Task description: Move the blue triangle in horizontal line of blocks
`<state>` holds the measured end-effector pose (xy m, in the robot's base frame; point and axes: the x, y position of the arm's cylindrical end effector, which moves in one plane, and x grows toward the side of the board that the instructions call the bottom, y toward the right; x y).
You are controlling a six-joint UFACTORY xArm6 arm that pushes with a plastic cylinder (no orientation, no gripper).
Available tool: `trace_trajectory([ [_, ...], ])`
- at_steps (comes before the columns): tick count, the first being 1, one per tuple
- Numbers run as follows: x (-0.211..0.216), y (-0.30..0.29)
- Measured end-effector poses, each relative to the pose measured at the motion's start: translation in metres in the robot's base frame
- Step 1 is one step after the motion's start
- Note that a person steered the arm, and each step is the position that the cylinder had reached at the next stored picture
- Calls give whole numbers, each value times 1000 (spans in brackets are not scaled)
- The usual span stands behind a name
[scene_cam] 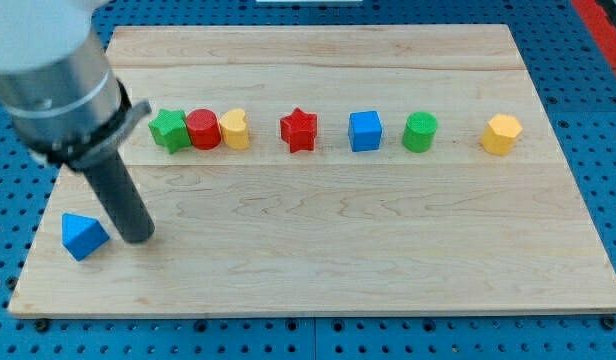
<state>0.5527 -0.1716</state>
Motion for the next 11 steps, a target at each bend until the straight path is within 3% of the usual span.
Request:
trace_trajectory([
  [2,22,-87],
  [5,-34,-65],
  [8,-47,-11],
  [9,-84,-41],
  [11,-74,-60],
])
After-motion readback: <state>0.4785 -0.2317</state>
